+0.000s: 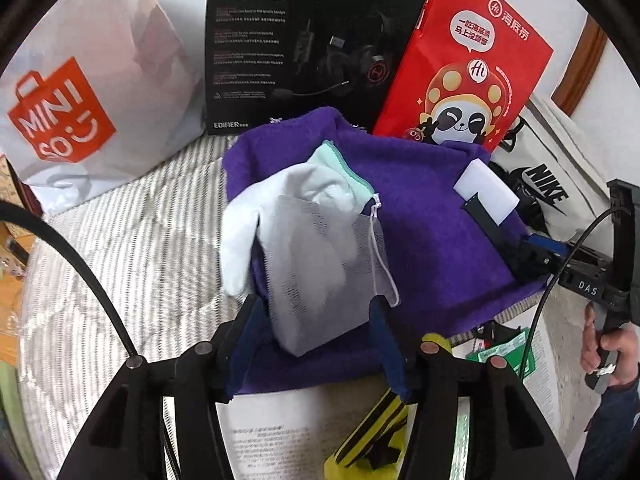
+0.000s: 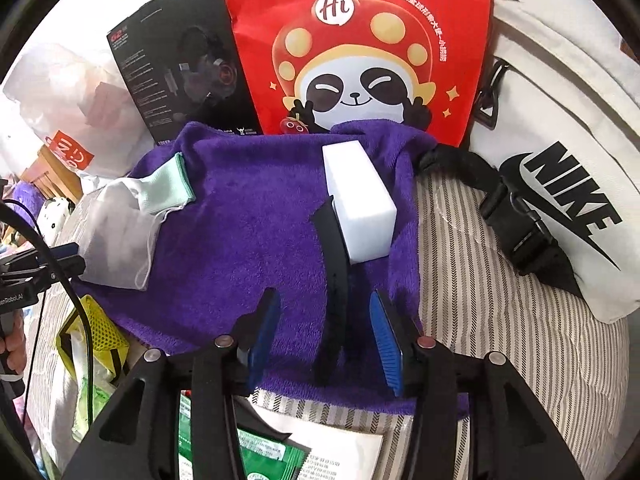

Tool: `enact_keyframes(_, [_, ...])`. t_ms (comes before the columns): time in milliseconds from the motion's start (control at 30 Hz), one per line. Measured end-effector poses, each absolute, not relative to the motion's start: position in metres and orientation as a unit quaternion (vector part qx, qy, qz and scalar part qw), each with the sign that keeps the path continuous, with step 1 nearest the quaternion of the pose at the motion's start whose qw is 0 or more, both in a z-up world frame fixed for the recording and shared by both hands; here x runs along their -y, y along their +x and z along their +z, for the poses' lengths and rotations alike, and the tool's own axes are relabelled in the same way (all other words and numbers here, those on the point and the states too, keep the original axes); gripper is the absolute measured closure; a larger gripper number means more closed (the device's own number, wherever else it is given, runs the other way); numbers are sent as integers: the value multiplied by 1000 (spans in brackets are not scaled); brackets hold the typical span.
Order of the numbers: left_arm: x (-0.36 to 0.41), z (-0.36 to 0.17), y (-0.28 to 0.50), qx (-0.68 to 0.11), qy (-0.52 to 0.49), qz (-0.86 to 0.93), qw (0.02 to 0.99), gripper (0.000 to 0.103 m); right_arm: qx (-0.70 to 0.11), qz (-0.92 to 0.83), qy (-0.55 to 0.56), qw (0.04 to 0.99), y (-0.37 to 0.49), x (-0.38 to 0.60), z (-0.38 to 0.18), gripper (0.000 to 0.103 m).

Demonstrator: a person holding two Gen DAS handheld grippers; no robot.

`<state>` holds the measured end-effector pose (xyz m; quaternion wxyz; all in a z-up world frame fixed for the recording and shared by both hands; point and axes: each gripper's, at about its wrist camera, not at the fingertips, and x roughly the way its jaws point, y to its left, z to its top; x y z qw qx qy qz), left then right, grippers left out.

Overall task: Organize soft objects
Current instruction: 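Open the right tool releasing the strap while the left tool releases the mesh bag on the towel, then grasp the yellow pouch with the left tool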

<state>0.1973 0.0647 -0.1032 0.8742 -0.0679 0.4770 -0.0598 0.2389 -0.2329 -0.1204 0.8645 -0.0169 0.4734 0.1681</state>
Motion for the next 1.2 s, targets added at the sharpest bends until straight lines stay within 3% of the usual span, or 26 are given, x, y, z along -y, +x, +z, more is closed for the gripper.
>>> enact_keyframes(267, [-69, -89, 174, -468, -57, -50, 881, 46, -469, 161, -18, 868, 216, 235, -110, 56])
enact_keyframes(467, [-62, -88, 155, -466, -52, -63, 881, 45, -467, 156, -33, 870, 184, 234, -100, 50])
enact_keyframes(933, [-59, -129, 129, -490, -76, -104, 862, 47, -487, 157, -22, 859, 114, 239, -105, 47])
enact_keyframes(1000, [-56, -132, 131, -487, -72, -108, 863, 49, -495, 161, -15, 854, 107, 240, -109, 47])
enact_keyframes(1100, [-53, -135, 134, -485, -77, -119, 863, 65, -503, 159, -1, 850, 100, 244, -115, 47])
enact_keyframes(1200, [-52, -137, 135, -484, -94, -134, 860, 67, -510, 157, 7, 846, 98, 246, -119, 47])
